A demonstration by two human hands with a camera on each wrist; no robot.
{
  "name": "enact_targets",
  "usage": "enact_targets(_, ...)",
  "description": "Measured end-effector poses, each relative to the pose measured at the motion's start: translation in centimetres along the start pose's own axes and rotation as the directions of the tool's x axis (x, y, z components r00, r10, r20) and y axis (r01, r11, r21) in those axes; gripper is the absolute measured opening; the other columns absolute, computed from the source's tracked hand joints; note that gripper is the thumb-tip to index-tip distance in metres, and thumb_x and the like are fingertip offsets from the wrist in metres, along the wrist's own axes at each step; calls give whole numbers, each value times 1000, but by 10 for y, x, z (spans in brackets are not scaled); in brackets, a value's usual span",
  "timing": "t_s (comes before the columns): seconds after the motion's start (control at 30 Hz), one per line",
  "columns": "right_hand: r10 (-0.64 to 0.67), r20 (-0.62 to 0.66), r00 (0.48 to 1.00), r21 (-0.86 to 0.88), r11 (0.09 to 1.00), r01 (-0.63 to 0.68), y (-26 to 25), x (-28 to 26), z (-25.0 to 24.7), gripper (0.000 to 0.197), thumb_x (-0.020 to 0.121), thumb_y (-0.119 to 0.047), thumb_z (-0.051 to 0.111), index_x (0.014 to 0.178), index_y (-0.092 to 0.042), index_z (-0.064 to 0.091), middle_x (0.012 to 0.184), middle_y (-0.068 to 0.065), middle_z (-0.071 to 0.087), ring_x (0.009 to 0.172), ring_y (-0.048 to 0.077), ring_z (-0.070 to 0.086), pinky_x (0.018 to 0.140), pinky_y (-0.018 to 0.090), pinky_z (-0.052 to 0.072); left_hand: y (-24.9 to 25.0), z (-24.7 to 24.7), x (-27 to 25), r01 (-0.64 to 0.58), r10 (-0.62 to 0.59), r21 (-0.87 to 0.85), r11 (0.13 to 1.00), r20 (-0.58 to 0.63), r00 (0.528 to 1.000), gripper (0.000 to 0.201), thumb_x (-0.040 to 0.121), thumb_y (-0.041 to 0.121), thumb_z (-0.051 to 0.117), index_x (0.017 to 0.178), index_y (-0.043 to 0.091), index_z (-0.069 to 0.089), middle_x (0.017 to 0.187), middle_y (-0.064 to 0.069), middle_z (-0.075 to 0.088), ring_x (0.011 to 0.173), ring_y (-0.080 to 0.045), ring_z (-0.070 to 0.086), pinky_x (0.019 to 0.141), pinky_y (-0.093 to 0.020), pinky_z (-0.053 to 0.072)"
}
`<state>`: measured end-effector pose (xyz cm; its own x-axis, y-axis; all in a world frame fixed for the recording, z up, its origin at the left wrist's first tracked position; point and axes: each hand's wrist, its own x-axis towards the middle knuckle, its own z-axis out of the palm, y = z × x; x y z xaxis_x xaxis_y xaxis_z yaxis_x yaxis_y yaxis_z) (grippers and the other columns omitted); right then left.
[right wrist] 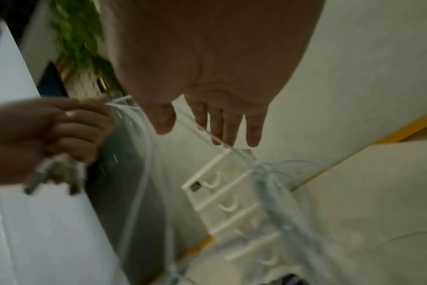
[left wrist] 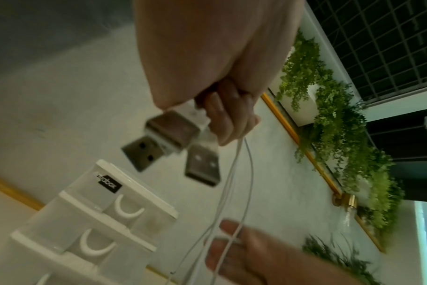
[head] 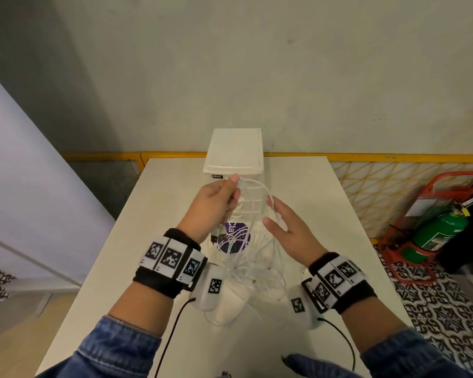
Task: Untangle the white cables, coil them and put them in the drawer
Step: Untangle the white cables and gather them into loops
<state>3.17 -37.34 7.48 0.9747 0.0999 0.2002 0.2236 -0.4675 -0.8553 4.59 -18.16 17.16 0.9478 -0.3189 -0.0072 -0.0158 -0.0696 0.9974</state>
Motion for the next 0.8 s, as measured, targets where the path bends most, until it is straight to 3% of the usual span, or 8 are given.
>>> enact_targets(0.1, -18, -54, 998, 148, 989, 26, -28, 9, 11, 63, 85, -51, 56, 138, -23, 36, 128, -7, 54, 122, 3, 48, 100, 23, 38, 7, 13, -3, 3, -6, 20, 1000, 122, 993, 41, 101, 35, 39, 67, 14, 50, 50, 4, 32, 41, -10, 23, 39, -19, 22)
enact_targets(0.2, -16, -146, 989, 72, 997, 27, -49, 16, 8, 7, 94, -24, 52, 91, -30, 53, 85, -10, 60, 80, 5, 57, 73, 25, 40, 12, 14, -6, 12, -17, 29, 999, 187, 982, 43, 102, 35, 35, 68, 12, 50, 50, 4, 32, 41, -10, 22, 39, -18, 23)
enact_targets(0.27, -41, -165, 986, -4, 999, 41, -61, 24, -5, 26, 95, -13, 46, 75, -31, 48, 73, -12, 53, 66, 2, 49, 63, 18, 37, 11, 9, -7, 24, -34, 54, 998, 200, 979, 44, 102, 38, 33, 70, 13, 50, 51, 6, 31, 44, -10, 21, 40, -18, 21)
enact_targets(0.33, -119, -193, 974, -71, 992, 107, -74, 38, -21, 19, 94, -8, 46, 81, -21, 54, 75, -10, 52, 67, 1, 48, 61, 8, 36, 9, 4, -7, 32, -46, 75, 997, 194, 980, 44, 101, 40, 33, 72, 13, 51, 52, 7, 31, 47, -11, 20, 42, -19, 20)
enact_targets(0.47, -346, -211, 914, -215, 929, 301, -82, 59, -35, 13, 86, -7, 51, 92, -8, 63, 93, 1, 50, 83, 11, 50, 75, 5, 35, 12, -2, -9, 21, -24, 14, 1000, 214, 977, 43, 99, 41, 33, 73, 12, 51, 51, 8, 29, 43, -9, 20, 40, -19, 21)
enact_targets(0.6, -149, 31, 988, -248, 957, 152, -42, 40, 1, 35, 89, -44, 41, 90, -13, 58, 92, 4, 53, 83, 16, 51, 71, 17, 37, 17, -4, -13, -3, 58, -220, 975, 243, 968, 39, 92, 44, 36, 65, 17, 45, 53, 6, 23, 44, -9, 15, 43, -23, 13)
enact_targets(0.7, 6, 109, 994, -208, 978, 17, -14, 16, 32, 26, 95, -32, 47, 90, -9, 56, 87, 12, 61, 79, 25, 56, 68, 29, 39, 14, -1, -12, 14, 61, -354, 935, 199, 978, 39, 90, 46, 35, 66, 17, 46, 55, 5, 17, 44, -8, 12, 44, -24, 11)
enact_targets(0.8, 21, 110, 994, -203, 979, 2, 2, 3, 40, 31, 89, -48, 44, 90, -18, 52, 85, 1, 60, 76, 15, 55, 68, 23, 36, 8, -2, -11, 25, 46, -439, 898, 150, 988, 39, 91, 47, 32, 72, 15, 46, 52, 7, 22, 45, -10, 9, 44, -24, 10)
